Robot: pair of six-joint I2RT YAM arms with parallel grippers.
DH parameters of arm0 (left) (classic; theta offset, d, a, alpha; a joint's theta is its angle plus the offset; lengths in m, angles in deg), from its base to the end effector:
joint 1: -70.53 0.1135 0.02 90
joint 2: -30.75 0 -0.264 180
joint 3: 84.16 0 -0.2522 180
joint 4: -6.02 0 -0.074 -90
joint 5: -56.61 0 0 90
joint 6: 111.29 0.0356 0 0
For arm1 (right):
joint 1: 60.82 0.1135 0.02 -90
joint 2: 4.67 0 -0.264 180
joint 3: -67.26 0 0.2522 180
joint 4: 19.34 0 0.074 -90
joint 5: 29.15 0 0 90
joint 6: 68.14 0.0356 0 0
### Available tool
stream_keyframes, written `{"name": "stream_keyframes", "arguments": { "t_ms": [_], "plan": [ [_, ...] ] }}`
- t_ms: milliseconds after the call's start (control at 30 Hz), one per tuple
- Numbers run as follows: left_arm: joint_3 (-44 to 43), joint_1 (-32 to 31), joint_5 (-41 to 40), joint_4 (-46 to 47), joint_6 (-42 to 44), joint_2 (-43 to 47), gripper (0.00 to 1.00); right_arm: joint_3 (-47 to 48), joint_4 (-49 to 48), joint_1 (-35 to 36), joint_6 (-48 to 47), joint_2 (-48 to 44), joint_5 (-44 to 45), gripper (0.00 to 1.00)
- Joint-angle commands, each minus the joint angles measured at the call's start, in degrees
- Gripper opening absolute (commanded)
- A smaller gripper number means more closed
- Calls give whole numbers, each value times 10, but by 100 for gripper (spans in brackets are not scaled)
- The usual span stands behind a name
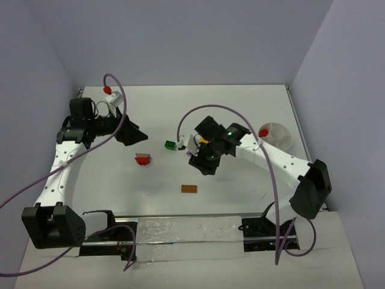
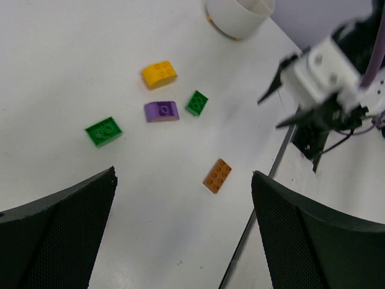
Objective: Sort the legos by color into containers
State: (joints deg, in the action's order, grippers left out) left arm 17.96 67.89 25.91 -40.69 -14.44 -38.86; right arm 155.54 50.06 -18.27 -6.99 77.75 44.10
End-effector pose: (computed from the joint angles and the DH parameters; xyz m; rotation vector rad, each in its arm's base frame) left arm 0.2481 -0.0421 0.3399 0.7081 1.9332 -1.0940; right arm 0.2024 0.1998 0.3042 -1.6397 2.1229 0.4670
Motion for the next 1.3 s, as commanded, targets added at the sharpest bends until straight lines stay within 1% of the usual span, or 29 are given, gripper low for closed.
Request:
{"name": "stream_keyframes", "arguments": {
  "t_ms": [0, 33, 100, 233, 400, 533, 700, 800, 1033, 1167, 1200, 1267],
  "plan": [
    [-30, 60, 28, 14, -39, 1, 99, 7, -45, 81, 74, 51, 59, 57],
    [-33, 64, 27, 8, -38, -2, 99, 9, -43, 95, 78, 54, 66, 57],
    [-41, 74, 21, -13, -34, -6, 99, 43, -32, 129, 93, 105, 78, 57],
    [-53, 93, -1, -21, -45, -10, 99, 102, -5, 191, 108, 187, 94, 58],
    [-63, 107, -46, -38, -48, -11, 99, 170, 21, 235, 123, 275, 133, 60],
    [-53, 112, -49, -32, -49, 2, 99, 220, 42, 242, 149, 342, 160, 60],
    [-40, 113, -52, -18, -51, 20, 99, 243, 55, 242, 154, 398, 207, 60],
    [-40, 114, -53, -19, -47, 21, 99, 242, 61, 242, 155, 420, 223, 59],
    [-34, 116, -53, -8, -48, 24, 99, 223, 57, 242, 155, 436, 233, 55],
    [-34, 115, -54, -6, -48, 24, 99, 218, 63, 241, 149, 443, 225, 50],
    [-34, 116, -54, -6, -48, 24, 99, 217, 65, 241, 147, 443, 223, 48],
    [-36, 116, -55, -3, -48, 25, 99, 216, 68, 240, 144, 441, 218, 40]
  ]
}}
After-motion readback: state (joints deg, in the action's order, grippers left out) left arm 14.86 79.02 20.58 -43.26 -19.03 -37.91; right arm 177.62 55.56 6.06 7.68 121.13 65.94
